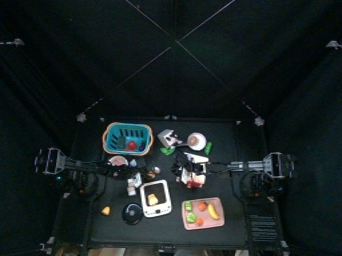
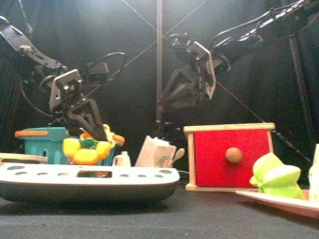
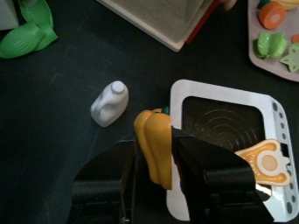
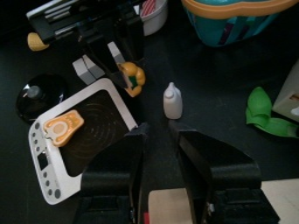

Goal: Hand over squash

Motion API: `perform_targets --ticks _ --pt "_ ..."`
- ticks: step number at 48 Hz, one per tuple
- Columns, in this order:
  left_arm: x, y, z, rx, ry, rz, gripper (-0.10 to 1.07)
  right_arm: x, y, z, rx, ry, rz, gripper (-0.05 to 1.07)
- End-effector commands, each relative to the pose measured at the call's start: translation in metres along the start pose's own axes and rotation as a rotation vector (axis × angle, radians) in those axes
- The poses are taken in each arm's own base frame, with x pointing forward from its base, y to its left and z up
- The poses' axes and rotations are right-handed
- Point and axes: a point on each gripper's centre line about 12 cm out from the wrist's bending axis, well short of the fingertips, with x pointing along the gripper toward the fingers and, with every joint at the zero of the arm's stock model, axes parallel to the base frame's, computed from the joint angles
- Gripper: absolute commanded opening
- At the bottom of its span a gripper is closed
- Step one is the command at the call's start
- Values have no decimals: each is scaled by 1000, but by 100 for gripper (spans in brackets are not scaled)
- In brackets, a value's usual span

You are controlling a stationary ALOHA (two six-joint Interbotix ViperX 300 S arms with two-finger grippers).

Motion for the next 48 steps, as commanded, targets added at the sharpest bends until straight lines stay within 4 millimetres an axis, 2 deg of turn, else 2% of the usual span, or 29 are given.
perform_targets --ticks 1,6,14,28,37,48 --pt "-3 -9 12 28 -37 -26 65 -10 3 11 4 -39 12 69" --pt "-4 -15 17 58 -60 -39 65 -11 6 12 -11 -42 19 69" --pt "-6 -22 38 102 -127 -50 65 -11 13 17 -62 -66 43 69" --pt "-9 -31 65 209 -270 -48 65 -16 31 29 -105 -198 182 70" --pt "-13 -38 70 244 -365 -44 65 -20 36 30 -151 -232 227 70" --pt "-11 -49 71 263 -386 -65 65 -18 36 32 -159 -236 226 71"
